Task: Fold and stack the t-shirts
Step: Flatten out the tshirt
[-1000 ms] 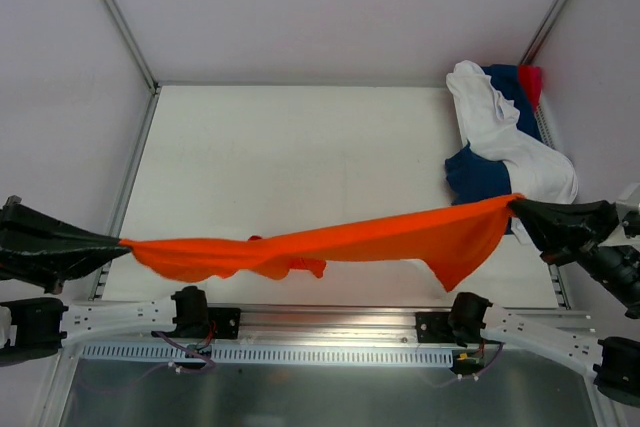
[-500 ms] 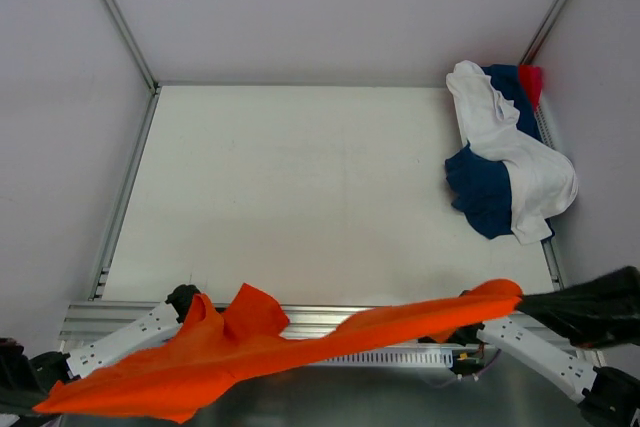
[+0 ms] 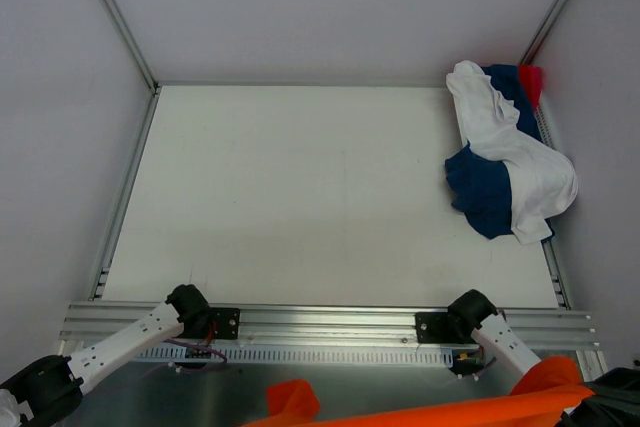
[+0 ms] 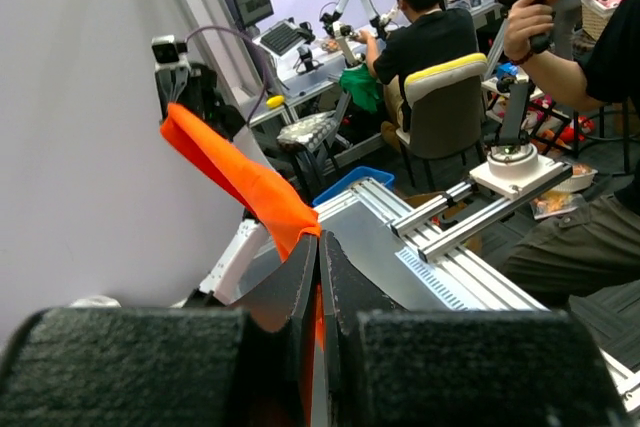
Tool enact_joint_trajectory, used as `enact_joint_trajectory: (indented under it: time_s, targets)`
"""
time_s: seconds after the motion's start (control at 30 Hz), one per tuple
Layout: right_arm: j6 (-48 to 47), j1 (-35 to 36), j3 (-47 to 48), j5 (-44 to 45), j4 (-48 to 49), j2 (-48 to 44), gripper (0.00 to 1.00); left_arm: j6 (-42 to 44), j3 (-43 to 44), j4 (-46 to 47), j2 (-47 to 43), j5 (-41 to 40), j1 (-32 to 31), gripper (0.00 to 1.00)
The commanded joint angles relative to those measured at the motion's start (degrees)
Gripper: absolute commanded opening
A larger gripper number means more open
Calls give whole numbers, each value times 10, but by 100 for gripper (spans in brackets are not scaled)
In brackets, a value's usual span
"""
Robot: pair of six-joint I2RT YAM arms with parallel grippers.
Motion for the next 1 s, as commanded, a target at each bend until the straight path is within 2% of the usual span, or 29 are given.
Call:
enact_joint_trajectory:
  time_s: [0.0,0.1,0.2,0.3,0.4,0.53,0.6,0.77,0.83,0.87,0.97]
  targets:
    - [-18,-3,-24,17,53,-24,0,-35,24,74,36,26,5,0]
    - [-52,-2,-45,46,20,-37,0,-15,-4,75,31,11,5,0]
    - [-93,-3,-68,103,-17,-54,1,20,-71,70,12,-20,5,0]
    - [-116,-3,-140,189,-34,-81,0,63,-174,66,-26,-80,5,0]
    - [-121,-4,-246,281,-29,-132,1,96,-321,54,-64,-149,5,0]
    - [-122,-4,-393,381,-42,-210,0,131,-436,34,-89,-230,5,0]
    - [-115,-4,-434,416,-54,-223,0,142,-480,14,-84,-270,5,0]
    - [-85,-4,-550,445,-30,-235,1,181,-543,-5,-36,-432,5,0]
    - [-83,-4,-573,450,-14,-231,0,201,-556,-5,-7,-489,5,0]
    - [-86,-4,-584,476,-5,-228,1,208,-560,-5,4,-540,5,0]
    - [-91,-4,-586,538,-1,-187,1,231,-569,-5,49,-615,5,0]
